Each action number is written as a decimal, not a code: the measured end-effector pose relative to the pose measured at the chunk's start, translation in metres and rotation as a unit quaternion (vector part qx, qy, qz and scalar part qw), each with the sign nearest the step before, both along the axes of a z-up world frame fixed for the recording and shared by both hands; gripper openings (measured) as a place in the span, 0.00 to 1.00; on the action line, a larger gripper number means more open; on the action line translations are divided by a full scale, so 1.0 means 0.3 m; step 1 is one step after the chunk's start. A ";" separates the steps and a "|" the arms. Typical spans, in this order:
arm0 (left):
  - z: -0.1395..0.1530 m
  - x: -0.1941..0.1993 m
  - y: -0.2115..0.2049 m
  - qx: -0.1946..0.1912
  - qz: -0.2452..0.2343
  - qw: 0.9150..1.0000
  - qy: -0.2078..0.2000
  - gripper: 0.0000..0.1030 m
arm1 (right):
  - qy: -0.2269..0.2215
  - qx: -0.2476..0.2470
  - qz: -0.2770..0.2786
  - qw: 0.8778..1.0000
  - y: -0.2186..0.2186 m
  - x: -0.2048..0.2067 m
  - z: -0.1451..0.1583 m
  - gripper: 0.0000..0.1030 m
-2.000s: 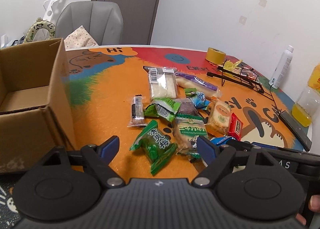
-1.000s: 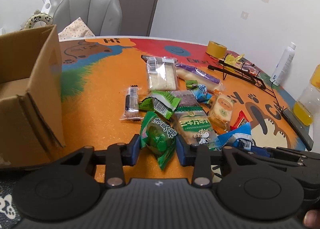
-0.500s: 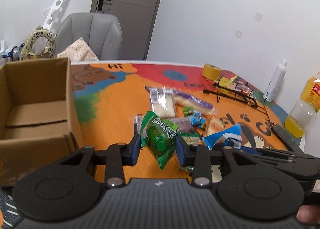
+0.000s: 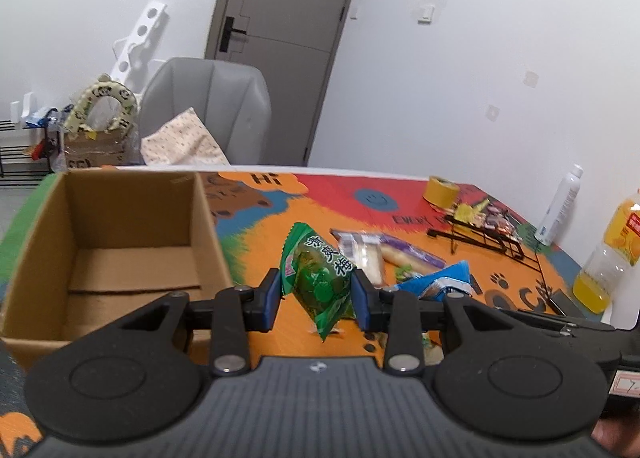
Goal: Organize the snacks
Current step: 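Carry both snacks over the cardboard box and open both tools to drop them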
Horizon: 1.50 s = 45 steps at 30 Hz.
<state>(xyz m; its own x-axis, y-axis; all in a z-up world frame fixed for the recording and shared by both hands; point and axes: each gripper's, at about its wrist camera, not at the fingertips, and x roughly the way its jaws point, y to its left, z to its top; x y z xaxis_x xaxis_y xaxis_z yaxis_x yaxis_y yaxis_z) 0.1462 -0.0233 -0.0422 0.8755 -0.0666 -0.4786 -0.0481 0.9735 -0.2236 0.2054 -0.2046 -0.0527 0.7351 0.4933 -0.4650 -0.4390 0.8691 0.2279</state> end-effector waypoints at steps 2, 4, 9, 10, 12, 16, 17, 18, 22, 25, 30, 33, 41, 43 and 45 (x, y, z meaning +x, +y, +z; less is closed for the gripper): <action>0.007 -0.005 0.022 0.000 0.007 1.000 -0.002 0.35 | -0.003 0.002 0.005 1.000 0.021 0.000 0.008 0.23; 0.016 -0.012 0.044 0.000 0.014 1.000 -0.005 0.35 | -0.006 0.004 0.010 1.000 0.041 -0.001 0.018 0.23; 0.032 -0.030 0.101 0.002 0.029 1.000 -0.009 0.35 | -0.009 0.007 0.025 1.000 0.093 0.006 0.033 0.23; 0.034 -0.033 0.114 0.003 0.034 0.999 -0.009 0.35 | -0.009 0.007 0.028 1.000 0.103 0.006 0.035 0.23; 0.035 -0.040 0.137 0.003 0.041 0.999 -0.008 0.35 | -0.010 0.009 0.035 0.999 0.131 0.004 0.041 0.23; 0.037 -0.051 0.181 0.004 0.056 0.998 -0.005 0.35 | -0.009 0.013 0.051 0.999 0.178 0.004 0.048 0.23; 0.038 -0.053 0.194 0.004 0.060 0.998 -0.004 0.35 | -0.008 0.013 0.054 0.998 0.191 0.004 0.050 0.23; 0.038 -0.057 0.206 0.003 0.064 0.998 -0.003 0.35 | -0.009 0.013 0.058 0.998 0.209 0.005 0.052 0.23; 0.033 -0.070 0.254 0.000 0.082 0.997 0.000 0.35 | -0.009 0.014 0.072 0.997 0.259 0.007 0.059 0.23; 0.031 -0.081 0.291 -0.004 0.093 0.996 0.000 0.35 | -0.011 0.012 0.082 0.996 0.300 0.001 0.065 0.23; 0.024 -0.093 0.341 -0.009 0.100 0.995 0.002 0.35 | -0.009 0.007 0.093 0.996 0.358 0.001 0.064 0.23; 0.013 -0.089 0.364 -0.013 0.104 0.995 0.007 0.35 | -0.006 0.004 0.097 0.995 0.387 0.005 0.058 0.23; -0.009 -0.082 0.425 -0.032 0.122 0.991 0.039 0.41 | 0.002 -0.004 0.110 0.994 0.446 0.015 0.054 0.23; 0.001 -0.092 0.441 -0.032 0.128 0.990 0.040 0.46 | 0.005 -0.003 0.113 0.994 0.460 0.018 0.056 0.24; 0.011 -0.099 0.456 -0.030 0.135 0.990 0.040 0.50 | 0.010 -0.001 0.117 0.993 0.469 0.025 0.056 0.24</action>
<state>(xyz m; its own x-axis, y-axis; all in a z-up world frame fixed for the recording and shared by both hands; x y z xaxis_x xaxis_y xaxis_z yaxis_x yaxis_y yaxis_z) 0.1165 0.1136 -0.0390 0.8246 0.1338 -0.5497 -0.3238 0.9083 -0.2648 0.2128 -0.0640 -0.0359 0.5914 0.6487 -0.4790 -0.6240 0.7444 0.2377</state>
